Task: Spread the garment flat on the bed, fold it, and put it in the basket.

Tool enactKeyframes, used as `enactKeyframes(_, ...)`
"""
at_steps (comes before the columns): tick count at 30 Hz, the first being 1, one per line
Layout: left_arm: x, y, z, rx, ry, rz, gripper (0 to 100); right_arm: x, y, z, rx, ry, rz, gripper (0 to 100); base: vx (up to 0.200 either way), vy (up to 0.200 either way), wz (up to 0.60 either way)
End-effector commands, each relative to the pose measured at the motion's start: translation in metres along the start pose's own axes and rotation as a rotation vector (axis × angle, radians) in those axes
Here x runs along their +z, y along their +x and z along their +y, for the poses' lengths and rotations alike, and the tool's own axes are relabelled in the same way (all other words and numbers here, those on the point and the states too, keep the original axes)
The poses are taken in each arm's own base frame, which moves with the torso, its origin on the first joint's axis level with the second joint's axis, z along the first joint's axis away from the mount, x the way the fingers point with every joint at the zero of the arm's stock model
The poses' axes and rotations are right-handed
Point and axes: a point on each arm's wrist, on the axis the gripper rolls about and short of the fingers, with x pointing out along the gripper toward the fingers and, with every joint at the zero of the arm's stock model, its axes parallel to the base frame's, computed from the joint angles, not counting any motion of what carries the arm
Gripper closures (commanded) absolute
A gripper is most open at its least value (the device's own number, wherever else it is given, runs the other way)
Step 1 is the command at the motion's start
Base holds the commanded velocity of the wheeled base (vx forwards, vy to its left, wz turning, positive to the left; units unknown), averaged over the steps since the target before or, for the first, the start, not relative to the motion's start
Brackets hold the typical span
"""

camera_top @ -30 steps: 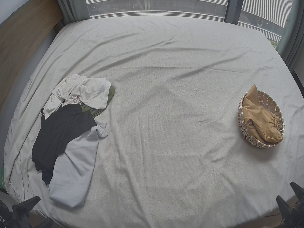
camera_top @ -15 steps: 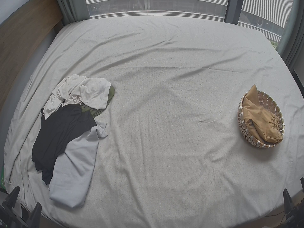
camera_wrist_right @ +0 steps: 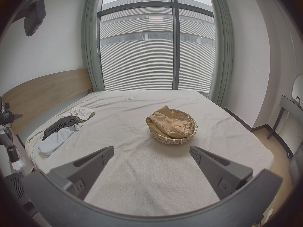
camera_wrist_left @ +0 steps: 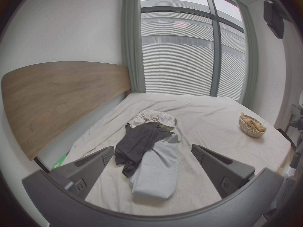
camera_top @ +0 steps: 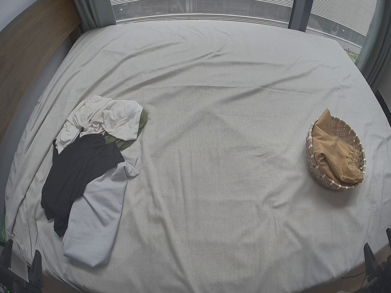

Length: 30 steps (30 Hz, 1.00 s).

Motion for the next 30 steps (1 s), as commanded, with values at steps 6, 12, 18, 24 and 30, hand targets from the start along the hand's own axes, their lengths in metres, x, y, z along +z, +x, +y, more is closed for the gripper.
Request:
enactKeyframes(6,-0.0032,0.0000,-0.0004,-0.022,0.134,-0.008,0,-0.0028,0.0000,0.0000,0.001,0.001,0.003,0,0.000,0.000,0.00)
enactKeyframes(12,-0.0091,-0.0009,-0.0021,-0.114,0.015,0.038,0,-0.0023,0.0000,0.0001,0.001,0.000,0.003,0,0.000,0.000,0.00)
enactKeyframes(18,-0.0091,-0.0009,-0.0021,-0.116,0.023,0.037,0,-0.0027,0.0002,0.0003,0.011,-0.009,0.004,0,0.000,0.000,0.00)
enactKeyframes(24,-0.0091,-0.0009,-0.0021,-0.113,0.026,0.037,0,-0.0027,0.0002,0.0004,0.013,-0.009,0.004,0,0.000,0.000,0.00)
enactKeyframes(30,-0.0091,-0.0009,-0.0021,-0.115,0.026,0.037,0,-0.0027,0.0002,0.0004,0.013,-0.009,0.004,0,0.000,0.000,0.00)
